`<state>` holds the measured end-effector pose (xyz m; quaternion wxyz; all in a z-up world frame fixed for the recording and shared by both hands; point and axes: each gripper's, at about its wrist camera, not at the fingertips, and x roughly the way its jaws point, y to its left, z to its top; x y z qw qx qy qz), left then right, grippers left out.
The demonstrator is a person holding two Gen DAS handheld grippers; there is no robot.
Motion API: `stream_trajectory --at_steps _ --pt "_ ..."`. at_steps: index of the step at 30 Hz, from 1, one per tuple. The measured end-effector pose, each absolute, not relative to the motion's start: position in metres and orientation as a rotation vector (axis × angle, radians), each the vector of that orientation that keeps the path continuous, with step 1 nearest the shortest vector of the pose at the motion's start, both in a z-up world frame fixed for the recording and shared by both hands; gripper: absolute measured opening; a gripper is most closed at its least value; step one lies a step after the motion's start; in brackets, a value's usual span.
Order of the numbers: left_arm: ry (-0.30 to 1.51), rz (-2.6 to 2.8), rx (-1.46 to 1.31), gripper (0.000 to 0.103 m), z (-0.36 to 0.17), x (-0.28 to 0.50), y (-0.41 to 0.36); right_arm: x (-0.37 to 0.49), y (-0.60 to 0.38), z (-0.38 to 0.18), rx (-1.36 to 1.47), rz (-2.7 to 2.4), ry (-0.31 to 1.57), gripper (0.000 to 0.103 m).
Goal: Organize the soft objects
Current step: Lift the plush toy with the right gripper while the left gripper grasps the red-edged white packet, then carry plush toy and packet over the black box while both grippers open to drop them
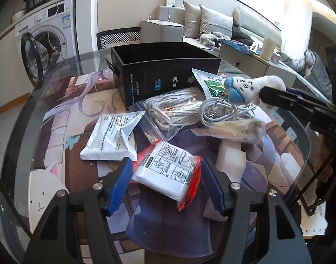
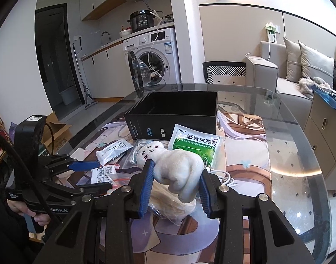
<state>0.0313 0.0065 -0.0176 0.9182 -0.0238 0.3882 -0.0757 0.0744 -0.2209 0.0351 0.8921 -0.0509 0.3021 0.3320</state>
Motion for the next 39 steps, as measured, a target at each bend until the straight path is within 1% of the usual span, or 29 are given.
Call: stream_trajectory --at_steps 3,7,10,11,14,28,39 --pt "0.803 -0.159 -0.046 0.07 -0.019 0.032 0.004 0.076 -0.22 0.033 -0.107 0.691 0.632 0.038" --pt "0.8 -0.167 -0.059 0.069 -0.02 0.033 0.005 0.077 -0.22 0.032 -0.104 0.691 0.635 0.038" --pt "0.79 -0.177 -0.07 0.059 -0.019 0.033 0.005 0.077 -0.22 0.031 -0.105 0.691 0.636 0.038" --pt "0.785 -0.178 -0.064 0.054 -0.019 0.032 0.004 0.077 -0.22 0.031 -0.107 0.691 0.636 0.038" --pt "0.775 -0.191 -0.058 0.049 -0.017 0.03 0.002 0.078 -0.22 0.032 -0.107 0.69 0.633 0.038" --pt "0.687 -0.201 -0.118 0.048 0.011 0.019 0.01 0.071 -0.225 0.043 -0.094 0.685 0.586 0.038" --pt "0.591 -0.19 -0.204 0.048 0.046 0.025 0.028 0.066 -0.236 0.069 -0.053 0.654 0.497 0.038"
